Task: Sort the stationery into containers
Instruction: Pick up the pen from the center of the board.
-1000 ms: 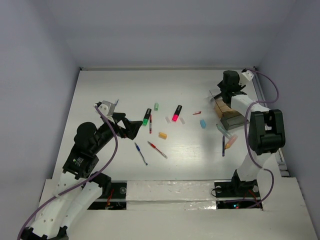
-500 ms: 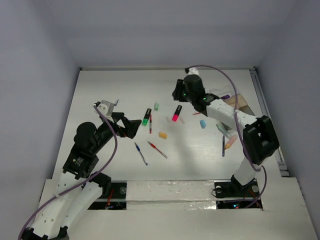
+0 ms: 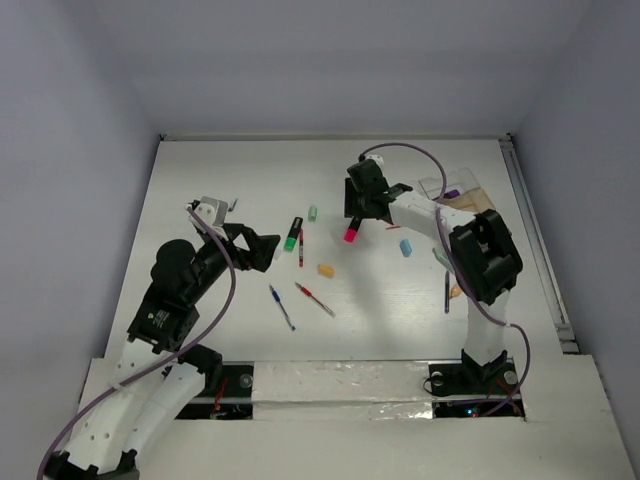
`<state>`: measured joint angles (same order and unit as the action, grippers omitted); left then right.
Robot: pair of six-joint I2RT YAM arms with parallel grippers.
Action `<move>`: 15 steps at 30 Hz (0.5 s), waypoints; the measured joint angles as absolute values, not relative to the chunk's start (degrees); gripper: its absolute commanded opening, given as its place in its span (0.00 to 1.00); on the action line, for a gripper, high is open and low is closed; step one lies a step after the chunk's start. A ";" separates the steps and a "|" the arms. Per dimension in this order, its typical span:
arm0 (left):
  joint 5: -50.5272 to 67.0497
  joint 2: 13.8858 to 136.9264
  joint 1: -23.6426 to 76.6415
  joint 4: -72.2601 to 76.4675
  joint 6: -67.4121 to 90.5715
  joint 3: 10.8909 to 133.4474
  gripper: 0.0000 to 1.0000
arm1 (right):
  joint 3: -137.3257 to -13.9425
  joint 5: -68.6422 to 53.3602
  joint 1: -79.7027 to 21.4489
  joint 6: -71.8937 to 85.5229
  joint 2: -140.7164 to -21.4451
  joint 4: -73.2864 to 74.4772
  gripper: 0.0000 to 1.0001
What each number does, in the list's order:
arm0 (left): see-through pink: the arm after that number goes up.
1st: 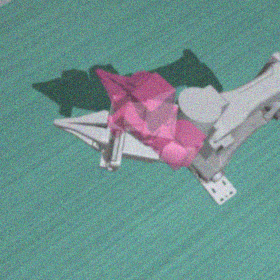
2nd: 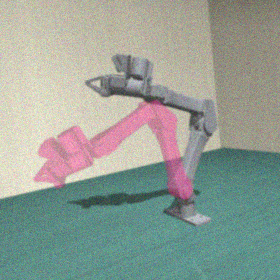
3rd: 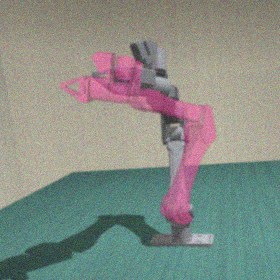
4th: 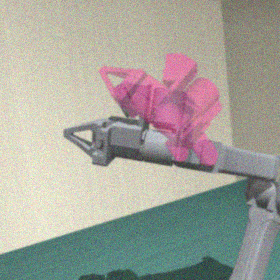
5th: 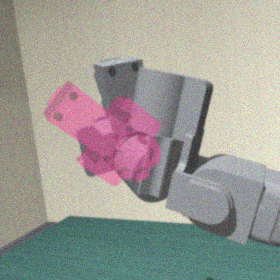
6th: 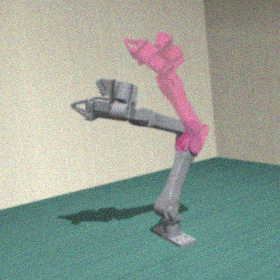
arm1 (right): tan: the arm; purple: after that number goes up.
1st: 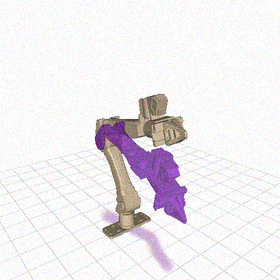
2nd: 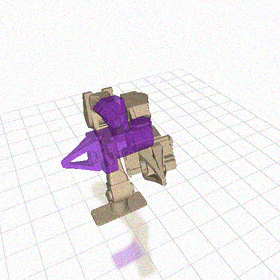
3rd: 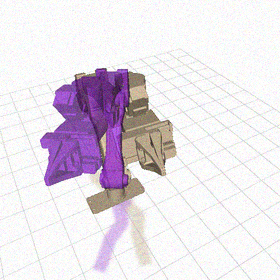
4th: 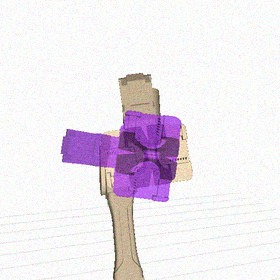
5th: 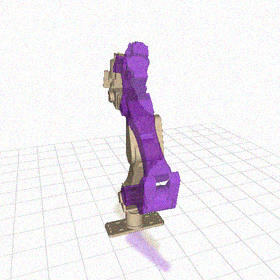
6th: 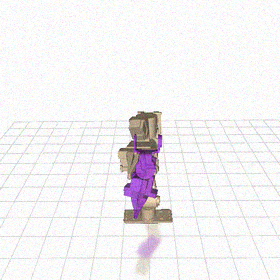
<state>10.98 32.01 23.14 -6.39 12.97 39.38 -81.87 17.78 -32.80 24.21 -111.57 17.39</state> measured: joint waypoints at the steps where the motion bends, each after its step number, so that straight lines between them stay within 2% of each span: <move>1: 10.81 32.40 23.14 -6.42 12.97 39.38 0.99 | -82.89 18.09 -32.82 24.29 -112.64 18.02 0.61; 5: 10.41 33.01 23.14 -7.14 12.97 39.38 0.99 | -85.91 18.44 -32.86 25.21 -116.25 18.92 0.55; 12: 10.48 32.82 23.14 -7.20 12.97 39.38 0.99 | -87.07 19.94 -32.97 27.27 -119.77 20.25 0.51; 15: 10.50 32.82 23.14 -7.20 12.97 39.38 0.99 | -87.39 20.01 -32.97 27.88 -120.18 20.95 0.44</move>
<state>10.50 32.82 23.14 -7.20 12.97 39.38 -87.39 20.01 -32.97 27.88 -120.18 20.95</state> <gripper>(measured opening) 0.990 0.482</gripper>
